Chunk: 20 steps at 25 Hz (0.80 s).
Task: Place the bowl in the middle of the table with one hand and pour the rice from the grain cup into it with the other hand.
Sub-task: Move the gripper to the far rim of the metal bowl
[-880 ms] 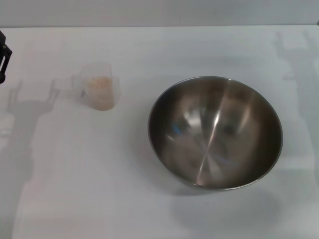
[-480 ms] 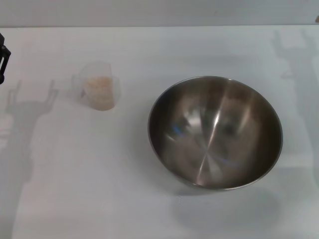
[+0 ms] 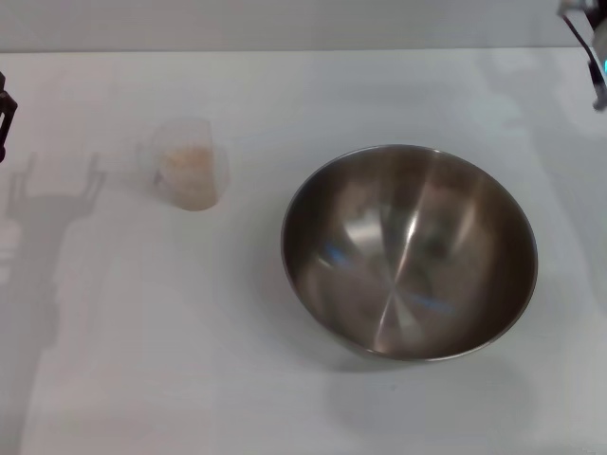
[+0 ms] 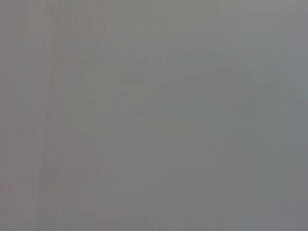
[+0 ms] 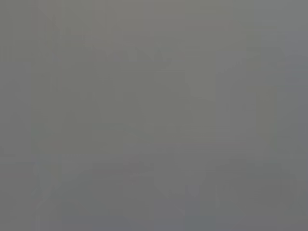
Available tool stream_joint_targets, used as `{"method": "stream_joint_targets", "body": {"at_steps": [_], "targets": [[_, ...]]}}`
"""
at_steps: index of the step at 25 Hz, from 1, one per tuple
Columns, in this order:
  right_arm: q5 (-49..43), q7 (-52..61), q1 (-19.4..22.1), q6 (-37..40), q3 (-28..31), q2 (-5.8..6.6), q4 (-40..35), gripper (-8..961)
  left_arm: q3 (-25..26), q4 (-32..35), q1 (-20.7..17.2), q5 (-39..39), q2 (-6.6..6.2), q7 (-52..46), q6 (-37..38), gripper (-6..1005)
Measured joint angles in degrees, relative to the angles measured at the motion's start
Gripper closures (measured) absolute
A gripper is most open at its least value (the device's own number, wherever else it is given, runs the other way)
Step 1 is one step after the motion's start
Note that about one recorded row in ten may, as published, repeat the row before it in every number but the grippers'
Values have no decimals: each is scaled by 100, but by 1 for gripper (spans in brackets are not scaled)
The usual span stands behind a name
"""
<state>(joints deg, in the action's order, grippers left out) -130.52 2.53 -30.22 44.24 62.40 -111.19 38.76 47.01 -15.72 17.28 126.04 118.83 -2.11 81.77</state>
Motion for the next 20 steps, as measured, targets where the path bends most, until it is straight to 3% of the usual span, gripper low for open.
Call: {"method": "stream_joint_targets", "body": {"at_steps": [3, 6, 11, 12, 13, 17, 20], "targets": [[-206, 10, 224, -1729, 368, 296, 1205, 198, -3, 12, -13, -2, 0, 0, -23, 169], [-771, -12, 472, -3584, 1054, 327, 2307, 197, -10, 19, -33, -1, 0, 0, -41, 169], [-1306, -415, 635, -6791, 2404, -8, 3787, 197, -1, 26, -72, -2, -1, 0, -17, 167], [-1289, -878, 583, -8200, 3003, -215, 4241, 197, 1, 26, -78, 0, -3, 0, -7, 168], [-1289, -878, 583, -8200, 3003, -215, 4241, 197, 3, 26, -81, -1, -5, 0, -3, 169], [-1267, -1642, 166, -10720, 4221, -564, 4779, 197, 14, 26, -74, -1, -18, 0, 10, 172], [-1285, -1844, -219, -12090, 4691, -562, 4829, 197, 47, 26, -53, 0, -29, 0, 12, 174]]}}
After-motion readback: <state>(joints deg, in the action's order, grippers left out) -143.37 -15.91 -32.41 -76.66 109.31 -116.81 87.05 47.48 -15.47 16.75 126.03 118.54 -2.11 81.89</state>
